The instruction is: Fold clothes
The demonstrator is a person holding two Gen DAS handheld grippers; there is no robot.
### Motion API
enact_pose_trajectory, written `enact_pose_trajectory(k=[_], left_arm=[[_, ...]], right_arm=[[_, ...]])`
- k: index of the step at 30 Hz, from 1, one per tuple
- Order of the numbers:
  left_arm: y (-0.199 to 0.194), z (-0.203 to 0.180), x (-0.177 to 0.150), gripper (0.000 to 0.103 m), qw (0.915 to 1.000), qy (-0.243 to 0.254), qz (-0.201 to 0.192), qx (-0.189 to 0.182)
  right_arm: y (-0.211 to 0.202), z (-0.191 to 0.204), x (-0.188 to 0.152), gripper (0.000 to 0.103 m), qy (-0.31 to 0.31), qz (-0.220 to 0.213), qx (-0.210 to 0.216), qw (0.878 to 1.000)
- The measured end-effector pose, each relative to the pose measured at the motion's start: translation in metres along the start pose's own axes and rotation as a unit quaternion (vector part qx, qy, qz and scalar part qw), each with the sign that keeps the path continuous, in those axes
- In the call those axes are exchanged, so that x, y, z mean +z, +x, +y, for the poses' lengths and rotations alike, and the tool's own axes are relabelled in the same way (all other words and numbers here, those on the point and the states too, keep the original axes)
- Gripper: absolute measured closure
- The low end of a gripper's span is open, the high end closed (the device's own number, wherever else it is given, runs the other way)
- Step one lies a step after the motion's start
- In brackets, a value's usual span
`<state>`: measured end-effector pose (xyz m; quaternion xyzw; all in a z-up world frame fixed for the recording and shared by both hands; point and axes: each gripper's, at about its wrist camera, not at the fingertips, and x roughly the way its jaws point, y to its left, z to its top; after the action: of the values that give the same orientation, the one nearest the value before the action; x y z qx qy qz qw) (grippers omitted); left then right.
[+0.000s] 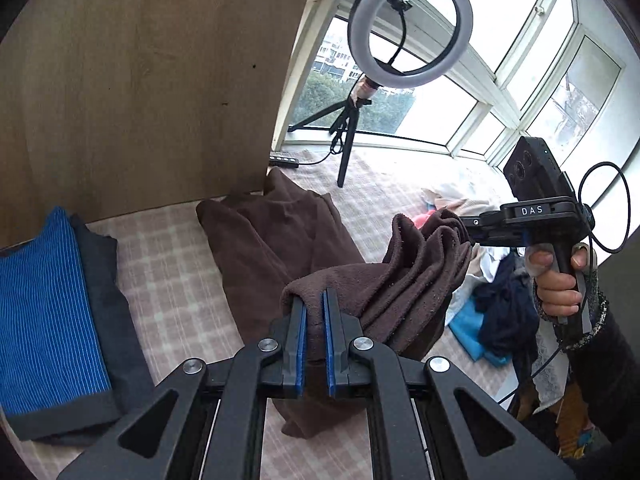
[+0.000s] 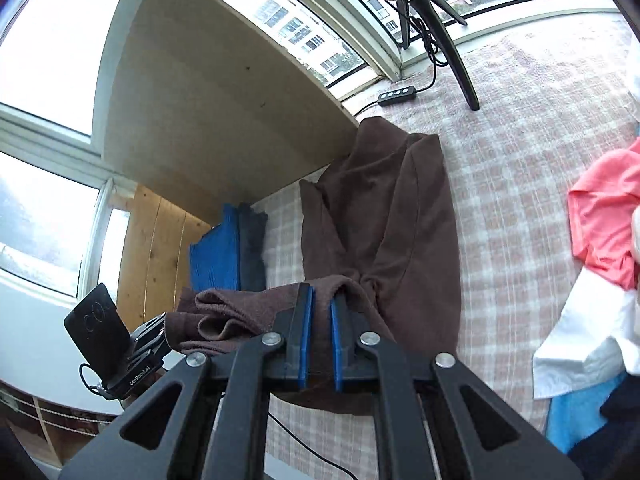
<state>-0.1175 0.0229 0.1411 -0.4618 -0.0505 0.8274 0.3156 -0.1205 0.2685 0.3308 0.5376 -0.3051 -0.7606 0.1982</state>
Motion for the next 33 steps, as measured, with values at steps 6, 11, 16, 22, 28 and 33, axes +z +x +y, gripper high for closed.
enact_pose_trajectory(k=[6,11,16,22,28,33], left_arm=[[0.069,0.038,0.026,0.096,0.9986,-0.022,0.049,0.002],[0.128,0.066,0.029,0.096,0.9948,-0.036,0.095,0.009],[0.148,0.094,0.03,0.094,0.9877,-0.099,0.117,-0.034],[0.095,0.106,0.032,0.057,0.9929,-0.102,0.038,-0.047],[0.088,0.076,0.006,0.054,0.9994,0.019,0.027,-0.009],[0.104,0.069,0.009,0.054,0.9989,0.043,0.019,-0.008]], right_arm=[[0.055,-0.046,0.05,0.095,0.047,0.036,-0.008,0.998],[0.108,-0.088,0.075,0.095,0.086,0.074,-0.021,0.993],[0.118,-0.104,0.081,0.092,0.103,0.104,0.004,0.989],[0.057,-0.088,0.074,0.07,0.006,0.031,0.061,0.998],[0.07,-0.05,0.045,0.07,-0.178,-0.002,-0.05,0.983],[0.109,-0.022,0.035,0.069,-0.307,-0.002,-0.126,0.943]])
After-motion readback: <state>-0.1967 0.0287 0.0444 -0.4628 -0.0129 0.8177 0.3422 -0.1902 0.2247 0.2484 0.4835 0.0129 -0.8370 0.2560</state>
